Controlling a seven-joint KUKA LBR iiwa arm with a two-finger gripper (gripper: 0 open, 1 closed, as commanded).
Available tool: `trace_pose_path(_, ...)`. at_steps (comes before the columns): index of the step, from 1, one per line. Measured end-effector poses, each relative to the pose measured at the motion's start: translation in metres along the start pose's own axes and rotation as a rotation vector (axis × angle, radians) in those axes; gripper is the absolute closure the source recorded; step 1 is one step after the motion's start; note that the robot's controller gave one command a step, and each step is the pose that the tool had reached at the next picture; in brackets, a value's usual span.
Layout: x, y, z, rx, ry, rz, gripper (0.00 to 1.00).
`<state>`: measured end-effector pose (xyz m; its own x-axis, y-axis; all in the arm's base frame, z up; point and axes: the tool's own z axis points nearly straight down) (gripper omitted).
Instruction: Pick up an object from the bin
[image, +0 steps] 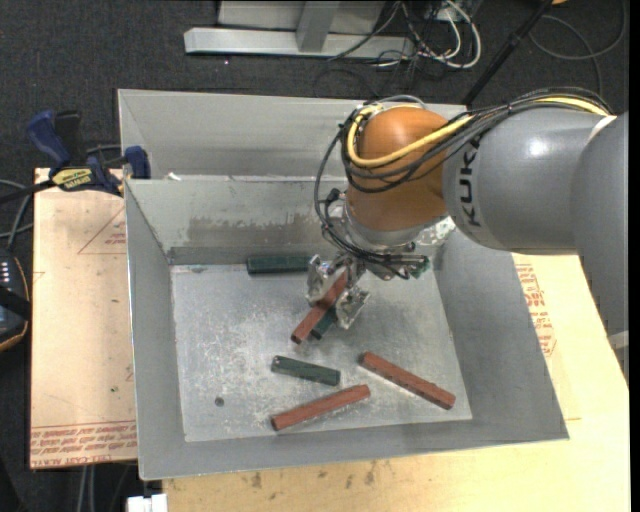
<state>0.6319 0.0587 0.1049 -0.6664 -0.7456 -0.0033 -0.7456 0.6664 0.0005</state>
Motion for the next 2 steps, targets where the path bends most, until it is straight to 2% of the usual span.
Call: trace_pose_path(2,-0.0009,-0.0005,-0.0207,0.003,-0.002,0.002,1.00)
